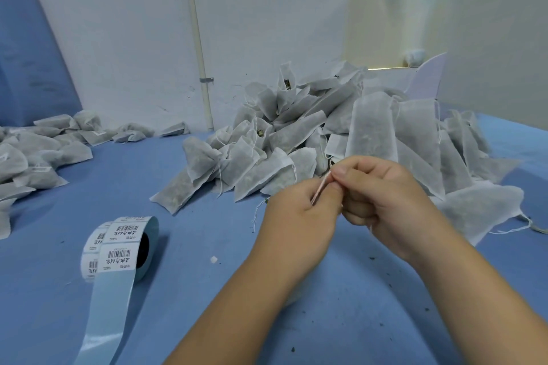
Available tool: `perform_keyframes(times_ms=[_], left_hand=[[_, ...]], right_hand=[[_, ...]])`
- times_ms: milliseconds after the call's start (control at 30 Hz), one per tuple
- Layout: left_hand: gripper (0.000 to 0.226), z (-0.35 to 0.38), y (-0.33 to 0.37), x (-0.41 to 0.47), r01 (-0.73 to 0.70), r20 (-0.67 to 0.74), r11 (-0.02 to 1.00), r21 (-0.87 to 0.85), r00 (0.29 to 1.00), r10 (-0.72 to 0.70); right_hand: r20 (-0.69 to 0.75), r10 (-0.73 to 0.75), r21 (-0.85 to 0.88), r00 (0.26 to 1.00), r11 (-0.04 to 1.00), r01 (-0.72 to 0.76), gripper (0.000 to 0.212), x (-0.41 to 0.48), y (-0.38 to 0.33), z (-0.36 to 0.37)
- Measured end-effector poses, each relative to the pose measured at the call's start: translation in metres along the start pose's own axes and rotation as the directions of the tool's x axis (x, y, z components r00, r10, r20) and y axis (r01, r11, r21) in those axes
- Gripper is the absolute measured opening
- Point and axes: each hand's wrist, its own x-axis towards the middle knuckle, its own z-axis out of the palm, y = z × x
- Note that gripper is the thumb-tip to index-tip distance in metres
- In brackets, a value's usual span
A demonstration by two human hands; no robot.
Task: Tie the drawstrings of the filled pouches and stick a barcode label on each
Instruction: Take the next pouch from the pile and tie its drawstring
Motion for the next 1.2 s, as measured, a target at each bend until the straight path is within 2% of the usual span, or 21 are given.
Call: perform_keyframes(times_ms=[67,133,300,367,467,533,667,733,800,867,933,1067,1200], left_hand=[[0.037,-0.008,0.003,0.001,0.015,-0.01,1.0,-0.018,1.0,-0.015],[0.042,-0.016,0.005,0.003,0.035,0.037,0.999,-0.023,0.999,-0.034],[0.049,-0.032,0.009,0.001,0.151,0.324,0.988,-0.019,0.936,-0.137],[0.048,-0.033,0.008,-0.001,0.218,0.396,0.969,-0.12,0.905,-0.155],[0.043,-0.032,0.007,-0.003,0.277,0.478,0.913,-0.3,0.872,-0.107],[0.037,-0.032,0.009,-0.002,0.32,0.493,0.84,-0.437,0.867,-0.074],[0.027,-0.036,0.01,0.002,0.343,0.444,0.708,-0.617,0.895,-0.046],[0.021,-0.038,0.008,0.004,0.334,0.43,0.659,-0.674,0.903,-0.017],[0.021,-0.039,0.005,0.005,0.306,0.406,0.654,-0.691,0.914,0.002],[0.027,-0.04,0.002,0.005,0.273,0.369,0.69,-0.67,0.93,-0.01],[0.027,-0.04,0.0,0.005,0.235,0.32,0.772,-0.591,0.946,-0.043],[0.025,-0.035,-0.002,0.007,0.131,0.132,0.948,-0.289,0.987,-0.097],[0.028,-0.033,-0.008,0.007,0.029,-0.026,0.999,0.018,0.999,-0.028]], right_hand=[[-0.012,-0.032,-0.019,0.999,0.999,0.032,0.016,0.0,-0.001,-0.002],[-0.048,-0.052,-0.055,0.998,0.997,0.049,0.018,0.0,-0.001,-0.003],[-0.194,-0.099,-0.087,0.976,0.993,0.083,0.028,0.001,0.001,-0.004],[-0.207,-0.107,-0.079,0.972,0.993,0.092,0.028,0.001,0.002,-0.002],[-0.217,-0.099,-0.074,0.971,0.994,0.085,0.027,0.0,0.004,0.005],[-0.19,-0.109,-0.094,0.976,0.991,0.092,0.02,-0.001,0.003,0.007],[-0.055,-0.194,-0.272,0.979,0.947,0.172,0.021,-0.004,0.005,0.011],[0.02,-0.195,-0.242,0.981,0.951,0.194,0.024,-0.006,0.008,0.017],[0.079,-0.171,-0.196,0.982,0.963,0.184,0.032,-0.007,0.011,0.022],[0.087,-0.161,-0.176,0.983,0.969,0.174,0.036,-0.008,0.013,0.025],[0.043,-0.18,-0.224,0.983,0.957,0.185,0.032,-0.007,0.014,0.026],[-0.063,-0.258,-0.476,0.964,0.857,0.198,0.024,-0.005,0.019,0.022],[0.012,-0.369,-0.634,0.929,0.716,0.293,0.018,-0.009,0.013,0.019]])
